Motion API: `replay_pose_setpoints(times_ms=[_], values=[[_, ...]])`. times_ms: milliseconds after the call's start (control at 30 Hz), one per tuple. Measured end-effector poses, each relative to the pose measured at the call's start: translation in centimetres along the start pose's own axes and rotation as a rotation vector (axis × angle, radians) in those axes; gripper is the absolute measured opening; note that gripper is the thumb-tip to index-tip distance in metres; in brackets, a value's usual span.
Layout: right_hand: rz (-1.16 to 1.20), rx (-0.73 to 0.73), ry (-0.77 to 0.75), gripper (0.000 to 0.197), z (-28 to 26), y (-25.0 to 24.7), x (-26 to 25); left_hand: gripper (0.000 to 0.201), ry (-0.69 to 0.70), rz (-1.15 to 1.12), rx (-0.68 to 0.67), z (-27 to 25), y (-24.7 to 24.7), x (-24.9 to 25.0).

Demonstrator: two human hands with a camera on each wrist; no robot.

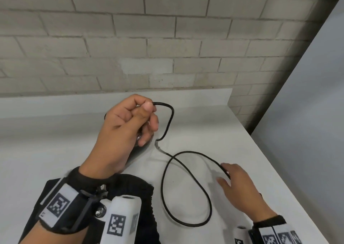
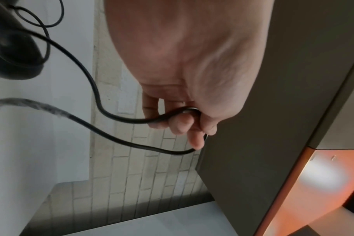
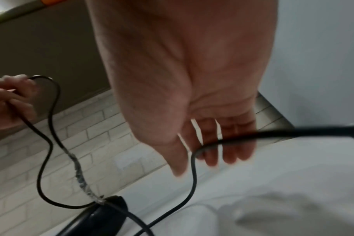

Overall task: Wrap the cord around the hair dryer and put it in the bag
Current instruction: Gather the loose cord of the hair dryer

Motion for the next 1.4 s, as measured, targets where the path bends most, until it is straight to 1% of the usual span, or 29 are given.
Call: replay_pose_setpoints(times_ms=[67, 100, 167, 233, 267, 300, 367, 400, 467, 567, 633, 667, 700, 767, 867, 933, 1000, 1067, 1167, 1267, 1333, 1367, 1400], values=[[0.164, 0.112, -0.048, 0.052, 0.0, -0.6, -3.2, 0.022, -0.021, 0.025, -0.031, 0.0, 0.5, 0.0], [0.238, 0.140, -0.086, 0.060, 0.0, -1.1, -5.1, 0.021, -0.032, 0.038, -0.049, -0.2, 0.9, -0.1], [0.338, 0.154, -0.189, 0.070, -0.2, -1.6, -8.8, 0.020, -0.049, 0.049, -0.101, -0.4, 1.9, -0.3], [0.410, 0.125, -0.280, 0.071, -0.3, -1.7, -11.7, 0.020, -0.065, 0.057, -0.160, -0.9, 2.9, -0.4], [0.463, 0.112, -0.325, 0.065, -0.3, -1.7, -12.8, 0.019, -0.075, 0.069, -0.182, -1.2, 3.3, -0.5], [0.530, 0.107, -0.370, 0.053, -0.2, -1.6, -13.7, 0.018, -0.085, 0.077, -0.197, -1.5, 3.6, -0.8], [0.666, 0.117, -0.398, 0.022, -0.1, -1.8, -14.5, 0.016, -0.094, 0.092, -0.225, -2.2, 3.7, -1.3], [0.722, 0.109, -0.373, 0.017, 0.0, -1.8, -14.4, 0.015, -0.089, 0.110, -0.242, -2.4, 3.6, -1.6], [0.783, 0.091, -0.305, 0.025, 0.1, -1.9, -13.4, 0.015, -0.080, 0.174, -0.272, -2.8, 3.0, -2.3], [0.903, 0.082, -0.214, 0.028, 0.1, -2.7, -11.8, 0.013, -0.067, 0.303, -0.292, -3.0, 1.7, -3.9], [1.043, 0.088, -0.096, 0.030, 0.3, -3.4, -10.8, 0.011, -0.038, 0.438, -0.328, -3.0, 0.8, -5.6], [1.095, 0.102, -0.031, 0.031, 0.4, -3.8, -10.2, 0.014, -0.027, 0.523, -0.349, -2.9, 0.3, -6.6], [1.119, 0.129, 0.025, 0.031, 0.6, -4.2, -9.5, 0.022, -0.023, 0.609, -0.357, -2.8, -0.3, -7.8], [1.102, 0.214, 0.109, 0.032, 0.9, -5.1, -7.7, 0.036, -0.021, 0.752, -0.307, -2.4, -1.7, -10.0], [1.064, 0.308, 0.234, 0.038, 1.5, -6.3, -4.2, 0.043, -0.010, 0.880, -0.121, -1.2, -4.5, -12.3], [0.997, 0.306, 0.295, 0.035, 1.6, -7.0, -1.9, 0.047, -0.052, 0.984, -0.018, -0.3, -6.5, -13.5], [0.886, 0.277, 0.323, 0.034, 1.2, -7.4, 0.0, 0.052, -0.118, 1.105, 0.035, 0.4, -8.3, -14.7], [0.746, 0.219, 0.308, 0.033, 0.5, -7.1, 1.2, 0.055, -0.180, 1.181, 0.065, 1.0, -9.6, -15.4], [0.516, 0.120, 0.261, 0.033, -0.6, -5.7, 2.8, 0.059, -0.277, 1.182, 0.075, 1.5, -10.7, -15.7], [0.183, 0.114, 0.231, 0.028, -1.2, -4.0, 4.6, 0.062, -0.336, 1.163, 0.036, 1.6, -11.3, -15.8], [0.020, 0.113, 0.255, 0.016, -1.6, -2.9, 4.9, 0.060, -0.332, 1.155, 0.016, 1.6, -11.7, -15.6], [-0.068, 0.125, 0.279, 0.024, -1.7, -2.4, 4.9, 0.060, -0.325, 1.148, 0.006, 1.6, -11.8, -15.4], [-0.148, 0.138, 0.274, 0.038, -1.6, -1.9, 4.7, 0.060, -0.319, 1.141, -0.008, 1.5, -12.0, -15.2]])
Point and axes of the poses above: each hand's wrist, its own z-axis towards the middle knuckle, its own y-axis out of the palm, x = y × z, the point moved 3 cm from there along z, towards the middle knuckle, and after that the axes turned 10 degrees about x, right-handed, at the moved point
